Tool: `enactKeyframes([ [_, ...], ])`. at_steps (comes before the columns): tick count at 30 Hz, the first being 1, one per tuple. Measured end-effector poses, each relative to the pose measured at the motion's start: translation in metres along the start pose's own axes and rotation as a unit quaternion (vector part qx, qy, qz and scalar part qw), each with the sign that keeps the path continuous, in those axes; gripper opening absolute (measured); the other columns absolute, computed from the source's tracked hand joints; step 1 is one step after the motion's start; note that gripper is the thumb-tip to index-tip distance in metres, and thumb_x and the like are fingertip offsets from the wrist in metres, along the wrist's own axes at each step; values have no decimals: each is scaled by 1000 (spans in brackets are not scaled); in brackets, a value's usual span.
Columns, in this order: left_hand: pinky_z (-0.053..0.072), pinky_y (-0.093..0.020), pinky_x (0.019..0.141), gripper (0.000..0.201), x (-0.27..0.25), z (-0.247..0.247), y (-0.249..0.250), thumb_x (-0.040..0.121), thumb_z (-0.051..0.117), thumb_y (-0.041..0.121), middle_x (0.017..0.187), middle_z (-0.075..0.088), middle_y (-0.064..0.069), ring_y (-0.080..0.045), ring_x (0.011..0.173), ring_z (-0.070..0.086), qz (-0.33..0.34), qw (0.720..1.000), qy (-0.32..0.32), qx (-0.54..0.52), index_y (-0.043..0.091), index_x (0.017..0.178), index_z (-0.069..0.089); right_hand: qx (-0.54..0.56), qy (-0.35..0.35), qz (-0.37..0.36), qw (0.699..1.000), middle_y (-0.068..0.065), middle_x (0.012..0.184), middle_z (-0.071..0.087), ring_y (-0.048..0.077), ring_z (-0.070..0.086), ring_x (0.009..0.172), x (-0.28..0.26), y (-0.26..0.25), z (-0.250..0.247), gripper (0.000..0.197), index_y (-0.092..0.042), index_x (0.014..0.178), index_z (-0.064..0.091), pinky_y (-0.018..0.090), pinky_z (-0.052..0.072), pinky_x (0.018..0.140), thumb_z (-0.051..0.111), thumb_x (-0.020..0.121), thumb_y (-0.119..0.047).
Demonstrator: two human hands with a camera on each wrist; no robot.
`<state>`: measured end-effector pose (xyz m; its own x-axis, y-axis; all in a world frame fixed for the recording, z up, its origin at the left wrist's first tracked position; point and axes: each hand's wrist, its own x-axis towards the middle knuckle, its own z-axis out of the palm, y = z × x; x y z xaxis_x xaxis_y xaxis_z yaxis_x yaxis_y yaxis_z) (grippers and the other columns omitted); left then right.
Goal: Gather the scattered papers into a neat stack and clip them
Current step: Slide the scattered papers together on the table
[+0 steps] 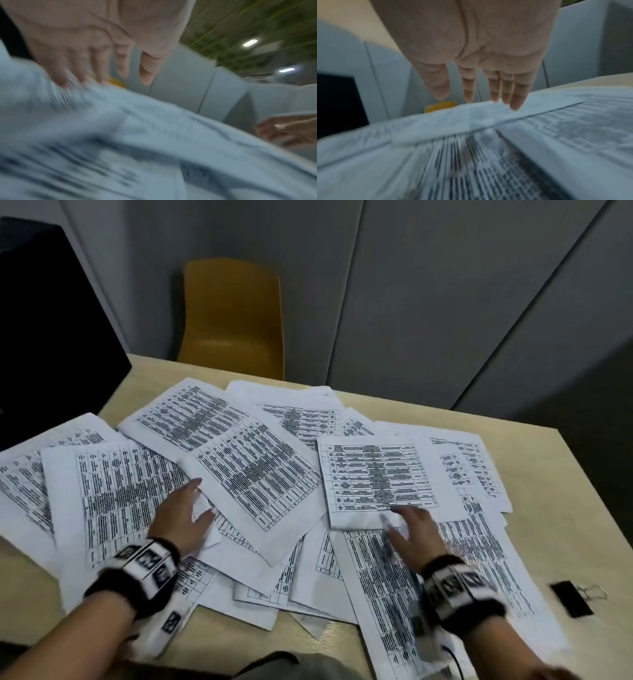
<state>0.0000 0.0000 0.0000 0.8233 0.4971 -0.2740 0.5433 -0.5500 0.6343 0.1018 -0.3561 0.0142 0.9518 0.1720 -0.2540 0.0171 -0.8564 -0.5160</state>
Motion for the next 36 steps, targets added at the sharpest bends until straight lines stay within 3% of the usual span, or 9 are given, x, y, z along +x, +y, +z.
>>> enactKeyframes([
  [4,-1,-60,112,78,1,37,17,85,24,69,156,-22,-9,-39,142,-16,-72,960,-136,232,37,145,-15,-168,-119,-9,979,12,157,-9,34,-4,145,18,-27,35,61,-37,146,10,51,9,115,35,92,-54],
  [10,-7,-58,112,78,-10,50,8,83,19,73,152,-32,-9,-37,140,-25,19,922,-201,329,41,143,-18,-221,-176,-101,954,3,158,-15,27,-13,145,10,-6,47,74,-46,144,10,46,-4,116,29,79,-74],
  [14,8,-52,114,76,-14,34,-6,85,36,63,158,-2,-9,-34,145,2,73,962,-140,221,31,149,8,-142,-136,-112,974,-4,158,1,24,1,146,4,5,28,82,-49,133,38,46,0,116,22,62,-86],
  [18,44,-48,95,70,-4,31,16,80,69,24,136,48,-16,-36,119,48,-40,996,70,-49,15,139,32,-159,-76,65,982,15,157,-7,36,-4,144,13,10,29,71,-43,145,11,55,3,116,31,83,-70],
  [21,48,-36,74,69,3,39,41,83,64,13,125,55,-12,-30,101,55,-134,961,69,-231,19,140,26,-185,-133,18,974,15,155,-20,38,-17,142,12,-5,44,67,-53,142,2,53,-8,113,33,85,-68],
  [26,45,-42,94,75,12,42,41,80,64,2,129,56,-16,-35,107,57,-177,956,48,-227,16,142,23,-116,-141,-81,980,11,158,-2,31,2,145,3,-24,51,75,-48,142,20,48,4,115,35,75,-77],
  [30,43,-35,86,46,7,25,31,83,63,6,125,60,-16,-27,98,56,-142,978,-34,-151,5,127,49,-32,72,66,995,24,150,24,36,22,139,24,9,15,77,-18,142,34,46,23,114,56,79,-55],
  [33,40,-36,89,42,0,16,21,88,58,12,127,59,-14,-25,102,55,-123,981,-76,-131,8,129,51,-159,11,194,968,18,156,12,36,12,143,37,50,-21,102,-25,148,11,51,19,115,65,70,-63],
  [36,39,-39,93,38,-5,18,18,91,55,14,127,59,-13,-23,100,52,-120,981,-68,-137,8,128,52,-190,-38,186,963,15,154,19,36,24,139,38,70,-34,110,-28,148,4,53,28,111,64,65,-70],
])
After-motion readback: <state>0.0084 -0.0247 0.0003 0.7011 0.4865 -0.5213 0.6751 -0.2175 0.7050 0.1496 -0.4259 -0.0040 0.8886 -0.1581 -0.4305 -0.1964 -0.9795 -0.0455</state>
